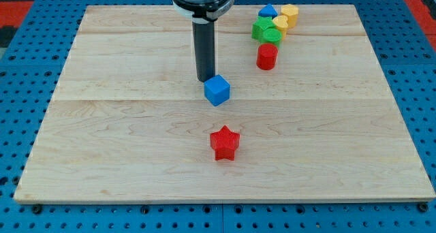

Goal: Push the blue cube downwards

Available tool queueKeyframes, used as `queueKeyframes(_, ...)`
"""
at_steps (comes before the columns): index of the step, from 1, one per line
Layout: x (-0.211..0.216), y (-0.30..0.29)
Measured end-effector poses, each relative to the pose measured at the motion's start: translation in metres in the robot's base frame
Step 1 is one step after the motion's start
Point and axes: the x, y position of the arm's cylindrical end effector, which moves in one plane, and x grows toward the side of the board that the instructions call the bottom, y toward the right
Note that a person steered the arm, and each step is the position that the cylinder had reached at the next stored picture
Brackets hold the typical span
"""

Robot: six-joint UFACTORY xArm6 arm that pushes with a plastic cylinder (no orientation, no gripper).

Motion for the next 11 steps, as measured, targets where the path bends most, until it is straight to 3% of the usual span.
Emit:
queueKeyframes(4,0.000,0.056)
queueKeyframes(7,0.007,-0.024)
queueKeyframes(11,0.032,-0.008)
